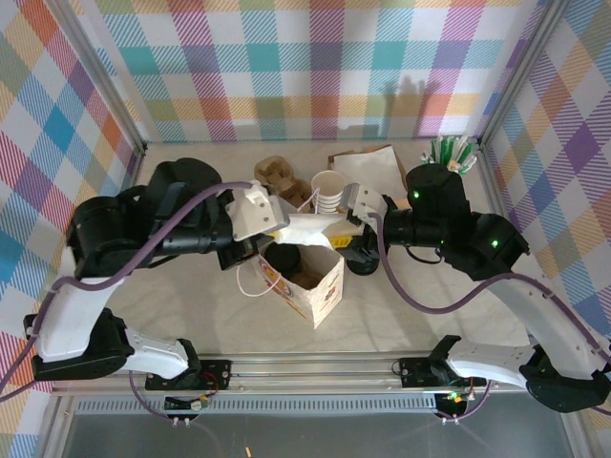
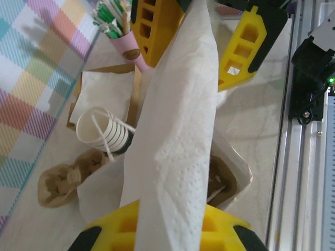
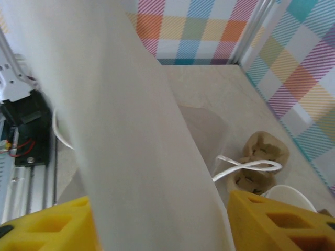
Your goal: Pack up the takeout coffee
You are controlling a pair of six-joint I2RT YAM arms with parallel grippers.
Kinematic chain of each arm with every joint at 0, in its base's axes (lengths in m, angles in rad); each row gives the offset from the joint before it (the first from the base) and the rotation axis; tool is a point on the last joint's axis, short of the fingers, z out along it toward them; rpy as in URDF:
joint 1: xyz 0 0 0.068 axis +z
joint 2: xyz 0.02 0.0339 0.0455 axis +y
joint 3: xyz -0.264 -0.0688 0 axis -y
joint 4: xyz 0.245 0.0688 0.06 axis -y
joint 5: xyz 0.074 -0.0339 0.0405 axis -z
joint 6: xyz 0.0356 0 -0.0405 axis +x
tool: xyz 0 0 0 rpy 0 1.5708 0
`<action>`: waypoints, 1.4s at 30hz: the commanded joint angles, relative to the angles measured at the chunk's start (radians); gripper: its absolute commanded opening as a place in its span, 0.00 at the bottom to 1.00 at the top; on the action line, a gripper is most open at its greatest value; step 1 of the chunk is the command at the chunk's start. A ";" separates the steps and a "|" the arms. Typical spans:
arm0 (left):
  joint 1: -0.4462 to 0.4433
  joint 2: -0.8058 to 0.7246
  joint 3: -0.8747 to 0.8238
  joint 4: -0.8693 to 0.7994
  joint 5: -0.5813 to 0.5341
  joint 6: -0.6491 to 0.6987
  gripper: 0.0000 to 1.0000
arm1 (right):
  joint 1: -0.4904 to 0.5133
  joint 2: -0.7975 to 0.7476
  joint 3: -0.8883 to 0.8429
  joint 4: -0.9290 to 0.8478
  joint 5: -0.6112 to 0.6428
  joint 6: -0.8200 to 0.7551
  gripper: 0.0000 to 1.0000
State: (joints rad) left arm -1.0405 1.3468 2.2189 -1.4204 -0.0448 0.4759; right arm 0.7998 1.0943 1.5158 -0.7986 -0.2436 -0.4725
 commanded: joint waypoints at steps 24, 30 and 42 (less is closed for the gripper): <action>0.003 -0.022 -0.055 -0.372 -0.136 -0.450 0.00 | -0.014 -0.098 -0.168 0.176 0.314 -0.095 0.63; 0.020 -0.064 -0.137 -0.371 -0.093 -0.444 0.00 | -0.016 -0.090 -0.177 0.189 0.324 -0.109 0.63; 0.045 0.003 -0.152 -0.372 0.033 -0.349 0.00 | -0.016 -0.091 -0.177 0.181 0.293 -0.068 0.62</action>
State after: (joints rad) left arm -1.0122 1.3426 2.0777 -1.6138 -0.0620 0.0902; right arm 0.7910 1.0176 1.3472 -0.6434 0.0677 -0.5613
